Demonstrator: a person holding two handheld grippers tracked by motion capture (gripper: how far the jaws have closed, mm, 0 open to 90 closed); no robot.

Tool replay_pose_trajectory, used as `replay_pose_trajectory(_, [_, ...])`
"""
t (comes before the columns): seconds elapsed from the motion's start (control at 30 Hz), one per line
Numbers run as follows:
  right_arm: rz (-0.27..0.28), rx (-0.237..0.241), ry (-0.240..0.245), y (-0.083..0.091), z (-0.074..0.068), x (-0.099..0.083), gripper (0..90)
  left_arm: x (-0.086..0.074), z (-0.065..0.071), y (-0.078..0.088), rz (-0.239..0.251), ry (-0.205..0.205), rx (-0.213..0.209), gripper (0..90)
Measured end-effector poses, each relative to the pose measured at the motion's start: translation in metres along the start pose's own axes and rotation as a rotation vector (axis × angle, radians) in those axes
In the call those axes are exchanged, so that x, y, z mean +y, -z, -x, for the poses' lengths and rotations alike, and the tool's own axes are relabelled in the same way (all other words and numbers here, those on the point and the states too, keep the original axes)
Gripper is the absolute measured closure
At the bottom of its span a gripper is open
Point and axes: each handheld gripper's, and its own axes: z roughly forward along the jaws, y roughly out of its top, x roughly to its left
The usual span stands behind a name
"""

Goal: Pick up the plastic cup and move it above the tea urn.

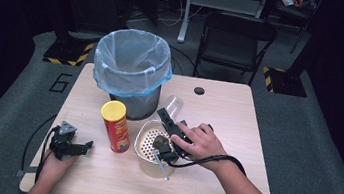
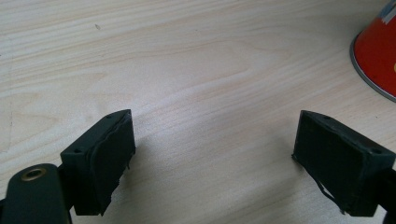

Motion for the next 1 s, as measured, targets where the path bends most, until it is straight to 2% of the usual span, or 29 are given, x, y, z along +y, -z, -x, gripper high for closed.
replay_pose_trajectory(0.1, [-0.003,0.003,-0.034,0.0,0.002,0.0,35.3,0.0,0.0,0.0,0.0,0.0,0.001,12.1])
replay_pose_trajectory(0.13, [0.005,0.021,-0.066,-0.001,0.004,0.001,35.3,0.0,0.0,0.0,0.001,-0.001,0.002,12.1])
replay_pose_trajectory(0.2, [0.006,0.028,-0.119,-0.001,0.007,0.0,35.3,0.0,0.0,0.0,0.001,0.003,0.0,12.2])
replay_pose_trajectory(0.27, [0.001,0.024,-0.17,-0.001,0.009,-0.001,35.3,0.0,0.0,0.0,0.004,0.007,0.001,12.5])
replay_pose_trajectory(0.33, [-0.009,0.01,-0.199,-0.002,0.011,-0.001,35.3,0.0,0.0,0.001,-0.008,0.009,-0.005,13.3])
replay_pose_trajectory(0.4, [-0.019,0.003,-0.235,-0.003,0.012,-0.002,35.2,0.0,0.0,0.001,0.004,0.016,0.003,13.6])
replay_pose_trajectory(0.5, [-0.013,0.038,-0.443,-0.005,0.023,-0.002,35.0,0.0,0.0,0.002,0.0,0.029,0.0,14.1])
replay_pose_trajectory(0.53, [-0.013,0.038,-0.443,-0.005,0.023,-0.002,35.0,0.0,0.0,0.002,0.004,0.041,-0.003,14.1])
replay_pose_trajectory(0.57, [-0.018,0.064,-0.564,-0.006,0.028,-0.005,34.9,0.0,-0.001,0.001,0.013,0.048,0.0,14.3])
replay_pose_trajectory(0.6, [-0.023,0.076,-0.614,-0.007,0.03,-0.008,34.9,0.001,-0.001,0.002,0.004,0.055,-0.003,14.3])
replay_pose_trajectory(0.63, [-0.023,0.076,-0.614,-0.007,0.03,-0.008,34.9,0.001,-0.001,0.002,0.01,0.066,-0.004,14.4])
replay_pose_trajectory(0.67, [-0.026,0.091,-0.668,-0.007,0.032,-0.01,34.9,0.001,-0.001,0.003,0.006,0.073,-0.005,14.4])
replay_pose_trajectory(0.7, [-0.032,0.124,-0.753,-0.008,0.035,-0.016,34.9,0.001,-0.001,0.003,0.003,0.075,-0.009,14.5])
replay_pose_trajectory(0.73, [-0.032,0.124,-0.753,-0.008,0.035,-0.016,34.9,0.001,-0.001,0.003,0.003,0.075,-0.009,14.5])
replay_pose_trajectory(0.83, [-0.034,0.149,-0.853,-0.008,0.038,-0.024,34.9,0.001,0.0,0.003,0.001,0.063,-0.003,14.5])
replay_pose_trajectory(0.9, [-0.029,0.184,-0.954,-0.009,0.041,-0.032,34.9,0.002,0.001,0.004,0.005,0.055,-0.002,14.4])
replay_pose_trajectory(0.93, [-0.022,0.216,-1.04,-0.01,0.044,-0.039,34.8,0.003,0.002,0.005,0.004,0.05,-0.003,14.4])
replay_pose_trajectory(0.97, [-0.018,0.236,-1.082,-0.01,0.045,-0.042,34.8,0.003,0.002,0.005,0.009,0.052,-0.006,14.4])
replay_pose_trajectory(1.0, [-0.018,0.236,-1.082,-0.01,0.045,-0.042,34.8,0.004,0.003,0.006,0.012,0.046,-0.007,14.4])
